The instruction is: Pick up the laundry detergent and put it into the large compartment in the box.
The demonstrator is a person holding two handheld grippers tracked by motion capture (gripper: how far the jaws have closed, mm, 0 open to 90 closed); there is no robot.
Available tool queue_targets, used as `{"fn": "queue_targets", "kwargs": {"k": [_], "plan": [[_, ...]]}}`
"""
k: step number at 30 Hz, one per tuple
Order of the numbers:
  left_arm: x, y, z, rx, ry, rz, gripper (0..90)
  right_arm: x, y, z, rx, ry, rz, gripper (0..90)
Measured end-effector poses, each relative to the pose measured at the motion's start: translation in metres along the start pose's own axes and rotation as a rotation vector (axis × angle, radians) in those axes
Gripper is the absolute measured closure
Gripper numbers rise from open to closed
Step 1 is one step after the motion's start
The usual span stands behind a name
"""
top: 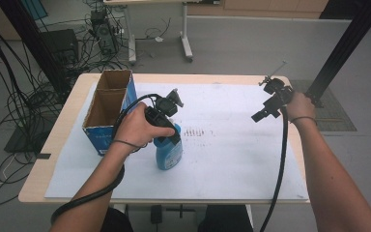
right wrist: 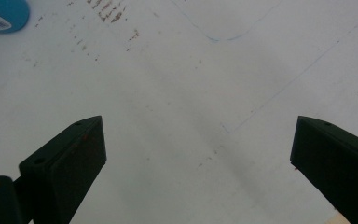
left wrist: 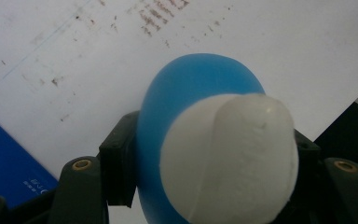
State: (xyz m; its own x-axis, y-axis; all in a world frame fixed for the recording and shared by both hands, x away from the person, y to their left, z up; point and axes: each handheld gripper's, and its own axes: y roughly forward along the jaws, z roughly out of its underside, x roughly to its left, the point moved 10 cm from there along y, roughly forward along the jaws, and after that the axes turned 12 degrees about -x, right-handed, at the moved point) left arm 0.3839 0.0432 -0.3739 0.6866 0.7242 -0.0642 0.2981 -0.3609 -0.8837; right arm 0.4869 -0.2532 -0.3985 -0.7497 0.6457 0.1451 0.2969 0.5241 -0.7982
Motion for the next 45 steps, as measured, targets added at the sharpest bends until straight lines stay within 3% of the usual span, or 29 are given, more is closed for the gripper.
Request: {"fn": "queue_targets", "kwargs": {"k": [45], "plan": [[-0.0006, 0.0, 0.0, 0.009, 0.003, -0.005, 37.2, -0.0005, 0.0015, -0.0039, -0.005, -0.01, 0.004, 3.1]]}}
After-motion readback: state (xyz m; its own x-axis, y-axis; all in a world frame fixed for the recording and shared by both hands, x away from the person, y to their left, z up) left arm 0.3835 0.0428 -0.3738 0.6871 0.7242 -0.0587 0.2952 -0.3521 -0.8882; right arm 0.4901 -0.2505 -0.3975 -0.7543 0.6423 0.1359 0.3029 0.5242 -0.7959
